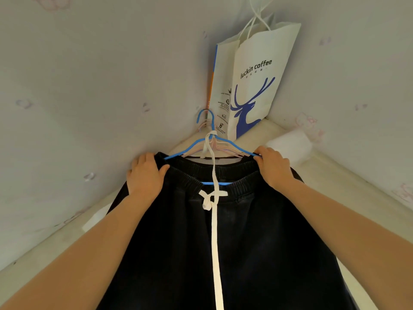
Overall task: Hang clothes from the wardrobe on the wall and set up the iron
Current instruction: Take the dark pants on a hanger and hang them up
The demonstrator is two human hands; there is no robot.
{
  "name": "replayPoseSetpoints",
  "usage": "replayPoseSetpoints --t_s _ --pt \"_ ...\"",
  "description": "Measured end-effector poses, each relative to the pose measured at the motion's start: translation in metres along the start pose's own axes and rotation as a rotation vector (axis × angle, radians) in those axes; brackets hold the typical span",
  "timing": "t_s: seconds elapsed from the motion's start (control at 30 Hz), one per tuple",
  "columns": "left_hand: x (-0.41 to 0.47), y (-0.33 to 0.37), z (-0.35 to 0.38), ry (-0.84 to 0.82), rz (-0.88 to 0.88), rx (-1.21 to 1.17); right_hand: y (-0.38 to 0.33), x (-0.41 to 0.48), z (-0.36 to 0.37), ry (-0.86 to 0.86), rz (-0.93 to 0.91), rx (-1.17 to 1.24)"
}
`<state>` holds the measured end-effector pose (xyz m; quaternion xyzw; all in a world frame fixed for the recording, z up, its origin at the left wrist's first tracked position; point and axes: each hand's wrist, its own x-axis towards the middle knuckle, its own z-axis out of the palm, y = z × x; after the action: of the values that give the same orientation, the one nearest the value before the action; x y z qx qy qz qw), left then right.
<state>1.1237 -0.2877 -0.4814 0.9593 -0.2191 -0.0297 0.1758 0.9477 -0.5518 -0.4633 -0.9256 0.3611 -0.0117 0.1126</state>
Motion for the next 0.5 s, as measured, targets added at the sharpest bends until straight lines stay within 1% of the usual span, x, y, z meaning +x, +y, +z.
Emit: replayPoseSetpoints --t_s 0.1,0.27,0.33,0.4,0.5 --pt "-0.001 0.0 0.004 -0.016 0.032 0.03 0.0 0.0 0.007 0.005 0.0 -0.005" --pt "-0.002 0.0 0.005 -0.063 0.037 0.112 0.0 -0.006 0.009 0.096 -0.035 -0.116" --pt "-0.002 0.001 0.003 -0.069 0.025 0.135 0.001 -0.008 0.006 0.104 -0.038 -0.167" --pt "-0.004 0.002 0.004 -0.061 0.011 0.133 0.001 -0.011 0.005 0.069 -0.033 -0.14" --pt "-0.014 0.003 0.008 -0.033 0.042 0.111 -0.001 -0.024 0.006 0.04 -0.049 -0.066"
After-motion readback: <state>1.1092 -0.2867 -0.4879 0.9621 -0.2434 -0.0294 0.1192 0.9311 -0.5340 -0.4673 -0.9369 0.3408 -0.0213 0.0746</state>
